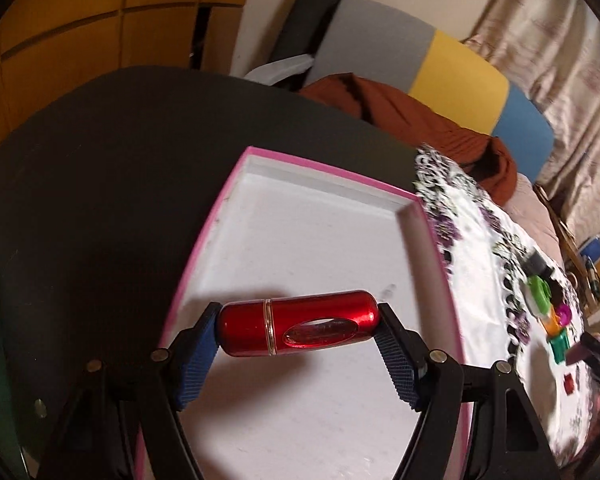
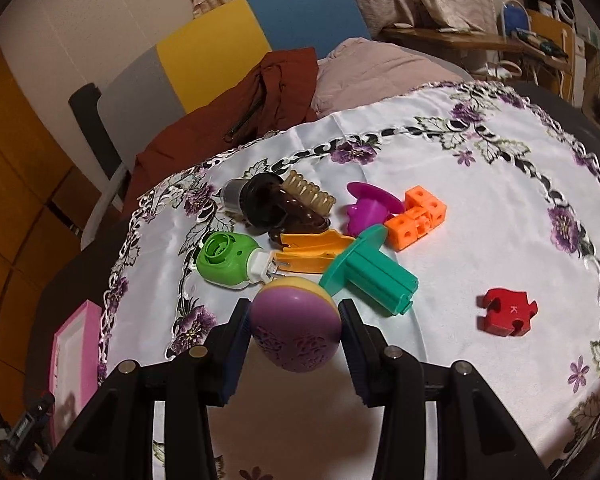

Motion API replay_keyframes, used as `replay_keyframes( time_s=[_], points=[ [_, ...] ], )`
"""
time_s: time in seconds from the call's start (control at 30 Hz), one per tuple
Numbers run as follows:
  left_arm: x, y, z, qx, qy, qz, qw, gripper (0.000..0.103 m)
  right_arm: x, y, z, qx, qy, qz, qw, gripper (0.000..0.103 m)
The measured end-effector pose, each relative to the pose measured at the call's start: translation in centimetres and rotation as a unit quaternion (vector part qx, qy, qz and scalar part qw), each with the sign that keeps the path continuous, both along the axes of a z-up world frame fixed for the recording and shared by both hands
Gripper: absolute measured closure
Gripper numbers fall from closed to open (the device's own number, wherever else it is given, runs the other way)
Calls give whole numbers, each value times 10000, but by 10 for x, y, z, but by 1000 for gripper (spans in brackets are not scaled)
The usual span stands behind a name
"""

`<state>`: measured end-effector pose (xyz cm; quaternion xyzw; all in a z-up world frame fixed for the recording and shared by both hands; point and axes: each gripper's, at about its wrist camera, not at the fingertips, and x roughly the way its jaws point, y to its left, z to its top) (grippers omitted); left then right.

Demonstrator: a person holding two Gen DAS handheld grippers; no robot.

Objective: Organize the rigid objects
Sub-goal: 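Carry the red cylinder into the pink tray and open the left tool, then carry the purple egg into the pink tray and open the right tool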

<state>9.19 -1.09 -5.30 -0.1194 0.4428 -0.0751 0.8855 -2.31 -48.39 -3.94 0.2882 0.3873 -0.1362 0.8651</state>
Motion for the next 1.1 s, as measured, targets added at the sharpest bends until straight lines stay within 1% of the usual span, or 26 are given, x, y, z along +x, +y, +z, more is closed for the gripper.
replay_keyframes(
  time_s=[0.13, 0.2, 0.3, 0.37, 0.43, 0.47, 0.5, 0.53, 0.6, 0.7, 0.77, 0.9, 1.0, 1.1],
  points=[
    [10, 5, -4, 26, 58, 111, 9999, 28, 5, 10, 3, -152, -22, 238, 9996, 59],
    [18, 6, -4, -32, 89, 123, 9999, 28, 7, 13, 3, -194, -5, 302, 9994, 59],
    [30, 5, -4, 67, 89, 166, 9998, 28, 7, 12, 2, -184, 17, 280, 9994, 59],
    [39, 6, -5, 51, 154, 212, 9996, 28, 5, 10, 1, -147, 11, 214, 9997, 59],
    [42, 7, -5, 76, 143, 251, 9996, 26, 4, 7, 0, -131, 33, 160, 9998, 59],
    [42, 8, -4, 19, 167, 253, 9995, 25, 4, 6, 0, -109, 42, 147, 9998, 59],
    [41, 9, -3, -47, 172, 258, 9995, 21, 4, 6, -1, -95, 46, 145, 9998, 59],
    [37, 10, -2, -128, 157, 279, 9994, 17, 5, 6, -1, -102, 52, 152, 9998, 59],
    [26, 14, 1, -237, 71, 323, 9992, 14, 5, 8, 0, -123, 52, 180, 9997, 59],
    [9, 16, 5, -273, -27, 365, 9990, 11, 6, 11, 1, -189, 34, 253, 9995, 59],
    [-2, 15, 7, -278, -76, 306, 9991, 10, 6, 14, 3, -230, 2, 314, 9992, 59],
    [-21, 10, 12, -110, -199, 85, 9997, 7, 6, 23, 5, -258, -52, 476, 9985, 59],
    [-35, 4, 15, 135, -337, -94, 9993, 5, 9, 41, 7, -389, -25, 733, 9965, 59],
    [-44, 2, 16, 227, -409, -232, 9986, 3, 11, 67, 8, -438, -23, 1070, 9933, 59]
  ],
)
